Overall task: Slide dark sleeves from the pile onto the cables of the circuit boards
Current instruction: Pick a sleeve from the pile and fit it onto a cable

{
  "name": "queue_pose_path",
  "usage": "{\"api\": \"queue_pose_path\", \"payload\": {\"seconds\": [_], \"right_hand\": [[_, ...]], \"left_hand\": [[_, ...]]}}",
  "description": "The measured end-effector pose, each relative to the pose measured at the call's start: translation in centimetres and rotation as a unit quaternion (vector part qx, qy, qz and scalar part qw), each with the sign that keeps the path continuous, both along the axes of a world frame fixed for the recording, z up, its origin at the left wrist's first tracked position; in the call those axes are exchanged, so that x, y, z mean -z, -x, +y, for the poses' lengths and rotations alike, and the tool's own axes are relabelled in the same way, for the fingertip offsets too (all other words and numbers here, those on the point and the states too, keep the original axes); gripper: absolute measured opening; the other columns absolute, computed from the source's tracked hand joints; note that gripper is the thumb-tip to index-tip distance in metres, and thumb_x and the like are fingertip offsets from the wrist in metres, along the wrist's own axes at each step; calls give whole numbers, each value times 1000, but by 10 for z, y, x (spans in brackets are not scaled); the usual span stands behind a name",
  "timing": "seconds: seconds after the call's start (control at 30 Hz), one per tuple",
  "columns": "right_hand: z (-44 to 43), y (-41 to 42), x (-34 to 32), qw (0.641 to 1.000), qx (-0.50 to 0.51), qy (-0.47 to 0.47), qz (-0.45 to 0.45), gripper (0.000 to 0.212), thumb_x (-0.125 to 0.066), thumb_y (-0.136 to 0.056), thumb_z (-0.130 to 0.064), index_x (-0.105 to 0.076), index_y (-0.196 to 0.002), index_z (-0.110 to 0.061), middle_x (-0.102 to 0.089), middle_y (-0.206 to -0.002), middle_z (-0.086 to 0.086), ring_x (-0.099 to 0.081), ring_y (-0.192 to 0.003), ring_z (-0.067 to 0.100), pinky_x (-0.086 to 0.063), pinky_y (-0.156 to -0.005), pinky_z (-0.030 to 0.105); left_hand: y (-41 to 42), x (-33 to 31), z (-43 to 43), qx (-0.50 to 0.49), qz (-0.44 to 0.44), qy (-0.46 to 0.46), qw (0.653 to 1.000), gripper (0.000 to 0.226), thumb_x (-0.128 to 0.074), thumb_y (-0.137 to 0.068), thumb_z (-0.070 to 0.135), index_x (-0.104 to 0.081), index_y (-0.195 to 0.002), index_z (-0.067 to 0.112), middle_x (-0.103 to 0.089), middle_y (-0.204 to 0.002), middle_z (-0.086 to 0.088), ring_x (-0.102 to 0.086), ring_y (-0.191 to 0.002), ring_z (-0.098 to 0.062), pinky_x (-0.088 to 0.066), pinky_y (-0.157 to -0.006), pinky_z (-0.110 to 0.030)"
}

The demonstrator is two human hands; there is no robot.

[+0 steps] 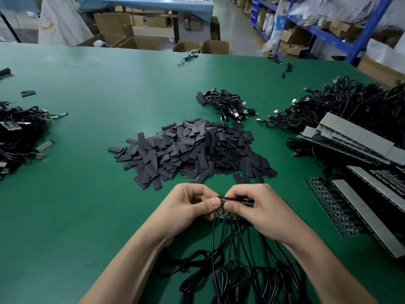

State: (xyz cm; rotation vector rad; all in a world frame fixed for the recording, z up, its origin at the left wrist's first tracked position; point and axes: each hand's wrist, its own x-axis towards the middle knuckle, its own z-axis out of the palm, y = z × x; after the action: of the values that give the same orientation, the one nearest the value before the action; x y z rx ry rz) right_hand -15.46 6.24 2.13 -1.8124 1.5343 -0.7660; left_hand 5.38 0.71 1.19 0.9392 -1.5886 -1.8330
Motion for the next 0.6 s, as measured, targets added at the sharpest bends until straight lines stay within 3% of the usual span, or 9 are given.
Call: {"api": "queue_pose_path", "payload": {"seconds": [0.17,0.33,0.6], "right_hand": [[0,1,0,1000,-3,-5,-2,7,-74,-95,-30,-76,-89,-30,-73,-83,-15,-68,-84,4,-50,-76,22],[0,1,-1,1000,-8,-7,-10,8,-74,-95,-30,-76,-88,-32,-73,-83,-17,-68,-84,1,-44,-71,12],[1,3,-2,1000,-4,-10,-10,13,-74,-95,-31,-73,-84,-37,-72,-81,-18,-67,-83,1,-44,-71,16]], "left_hand": [[1,0,0,-4,3,1,1000,8,-76,-82,23,-77,-81,15,-66,-70,-9,-60,-63,-16,-51,-68,-23],[0,0,1,0,6,4,1000,8,-76,-83,23,-76,-81,15,-66,-69,-8,-60,-62,-15,-49,-65,-19],[2,-1,3,-6,12,5,1000,8,-76,-84,19,-75,-81,11,-65,-68,-7,-59,-59,-12,-48,-62,-16]]}}
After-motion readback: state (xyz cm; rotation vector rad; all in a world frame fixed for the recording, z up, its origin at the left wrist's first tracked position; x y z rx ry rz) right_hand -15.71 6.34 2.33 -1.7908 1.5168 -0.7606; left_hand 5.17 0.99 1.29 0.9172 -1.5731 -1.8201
